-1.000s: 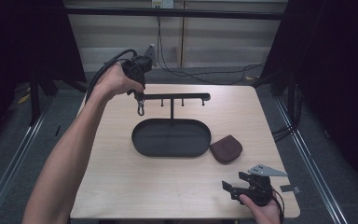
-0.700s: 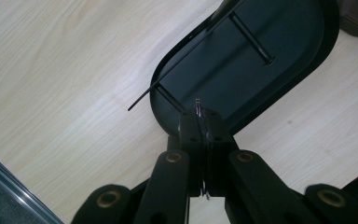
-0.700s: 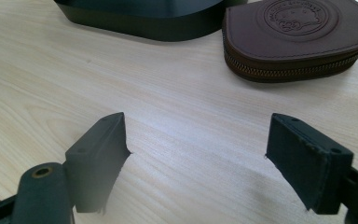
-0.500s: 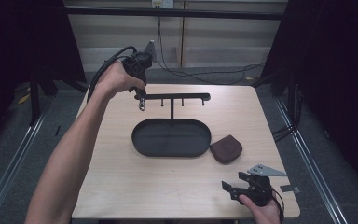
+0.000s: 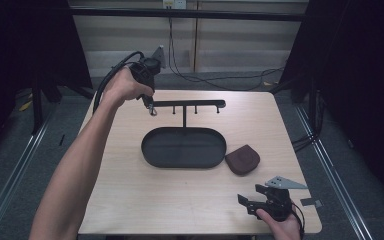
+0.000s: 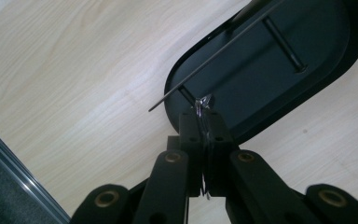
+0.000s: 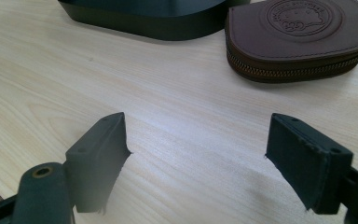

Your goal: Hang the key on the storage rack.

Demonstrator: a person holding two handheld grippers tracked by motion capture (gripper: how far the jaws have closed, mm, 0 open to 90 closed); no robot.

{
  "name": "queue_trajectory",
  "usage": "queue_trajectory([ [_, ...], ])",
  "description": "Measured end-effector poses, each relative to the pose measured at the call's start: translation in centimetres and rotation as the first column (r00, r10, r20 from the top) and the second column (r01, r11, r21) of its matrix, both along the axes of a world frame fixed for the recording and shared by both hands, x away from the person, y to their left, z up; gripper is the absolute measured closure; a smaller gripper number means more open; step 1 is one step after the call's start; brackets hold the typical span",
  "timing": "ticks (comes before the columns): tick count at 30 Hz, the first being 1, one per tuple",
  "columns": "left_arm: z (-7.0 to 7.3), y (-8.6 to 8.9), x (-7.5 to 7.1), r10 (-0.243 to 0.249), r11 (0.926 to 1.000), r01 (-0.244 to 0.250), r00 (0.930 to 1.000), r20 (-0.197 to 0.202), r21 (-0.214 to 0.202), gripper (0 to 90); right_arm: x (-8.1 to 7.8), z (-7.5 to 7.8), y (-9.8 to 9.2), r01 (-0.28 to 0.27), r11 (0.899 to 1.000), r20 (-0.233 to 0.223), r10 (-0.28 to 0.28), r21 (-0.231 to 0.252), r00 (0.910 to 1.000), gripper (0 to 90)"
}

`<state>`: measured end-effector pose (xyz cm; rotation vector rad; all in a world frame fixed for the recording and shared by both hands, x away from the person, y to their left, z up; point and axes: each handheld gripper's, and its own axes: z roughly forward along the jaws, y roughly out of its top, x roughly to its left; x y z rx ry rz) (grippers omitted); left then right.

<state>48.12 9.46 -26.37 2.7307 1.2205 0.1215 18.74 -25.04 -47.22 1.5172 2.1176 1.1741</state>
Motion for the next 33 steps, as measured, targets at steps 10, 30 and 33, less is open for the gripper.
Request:
queue_trajectory([
  [10,-0.2,1.8,-0.3,0.011,0.9996,-0.011,0.9999,-0.003,-0.026,73.6,0.0,0.0,0.1,0.001,1.000,-0.002,-0.001,-0.004,1.0000,20.0],
  [30,-0.9,5.4,-2.5,0.006,0.9953,-0.008,0.9998,-0.021,-0.097,67.6,0.1,-0.1,0.2,0.003,1.000,-0.007,-0.003,-0.011,1.0000,20.0],
  [33,-1.0,5.9,-3.0,0.011,0.9924,-0.014,0.9996,-0.027,-0.122,67.5,0.1,-0.1,0.2,0.003,1.000,-0.009,-0.004,-0.011,1.0000,20.0],
])
